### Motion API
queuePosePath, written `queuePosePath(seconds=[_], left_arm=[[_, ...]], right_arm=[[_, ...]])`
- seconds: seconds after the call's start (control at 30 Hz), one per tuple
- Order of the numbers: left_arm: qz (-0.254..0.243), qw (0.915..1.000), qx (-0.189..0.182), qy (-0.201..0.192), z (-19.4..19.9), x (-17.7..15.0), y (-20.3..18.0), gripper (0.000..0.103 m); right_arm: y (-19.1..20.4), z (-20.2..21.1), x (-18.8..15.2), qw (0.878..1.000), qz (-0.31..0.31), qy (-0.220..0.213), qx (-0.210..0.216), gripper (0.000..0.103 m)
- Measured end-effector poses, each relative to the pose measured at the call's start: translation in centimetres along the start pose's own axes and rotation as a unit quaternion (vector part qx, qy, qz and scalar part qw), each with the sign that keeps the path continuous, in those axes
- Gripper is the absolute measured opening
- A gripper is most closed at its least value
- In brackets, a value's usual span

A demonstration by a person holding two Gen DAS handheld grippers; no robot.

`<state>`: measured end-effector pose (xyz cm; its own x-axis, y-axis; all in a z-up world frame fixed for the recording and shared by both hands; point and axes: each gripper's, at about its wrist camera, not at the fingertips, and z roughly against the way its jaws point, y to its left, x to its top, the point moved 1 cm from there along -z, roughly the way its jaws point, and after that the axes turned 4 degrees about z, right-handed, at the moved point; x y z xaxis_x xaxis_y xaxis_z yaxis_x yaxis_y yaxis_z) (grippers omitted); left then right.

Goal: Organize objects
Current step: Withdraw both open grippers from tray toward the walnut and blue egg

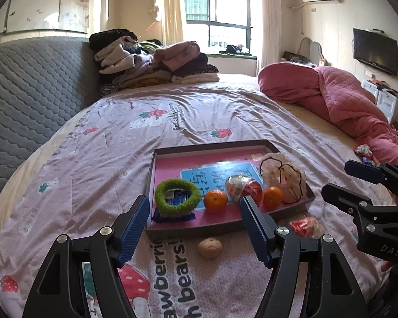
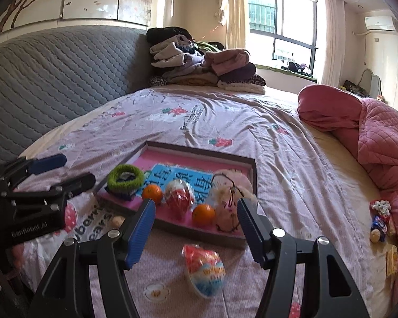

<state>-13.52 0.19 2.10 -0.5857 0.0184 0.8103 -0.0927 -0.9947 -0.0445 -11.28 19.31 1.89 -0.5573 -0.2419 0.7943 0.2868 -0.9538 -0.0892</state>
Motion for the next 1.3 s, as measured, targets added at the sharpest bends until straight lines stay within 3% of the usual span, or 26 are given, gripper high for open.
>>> queuePosePath(seconds=[0.67,0.97,1.3], left_arm=[[-0.017,0.9988,0.004,0.045,-2.1,-3.8,-0.4,0.072],[-0.013,0.9956,-0.009,0.093,-5.0,-6.4,0.0,0.072],[-0.011,0.9942,-0.006,0.106,-7.8,-7.4,0.1,0.072]], right_arm=[[0.0,-2.0,-5.0,0.998,0.005,0.060,-0.003,0.063],[0.1,-3.6,-6.4,0.996,0.010,0.084,-0.006,0.063],[-0.4,-5.0,-7.3,0.996,0.008,0.093,-0.012,0.063]])
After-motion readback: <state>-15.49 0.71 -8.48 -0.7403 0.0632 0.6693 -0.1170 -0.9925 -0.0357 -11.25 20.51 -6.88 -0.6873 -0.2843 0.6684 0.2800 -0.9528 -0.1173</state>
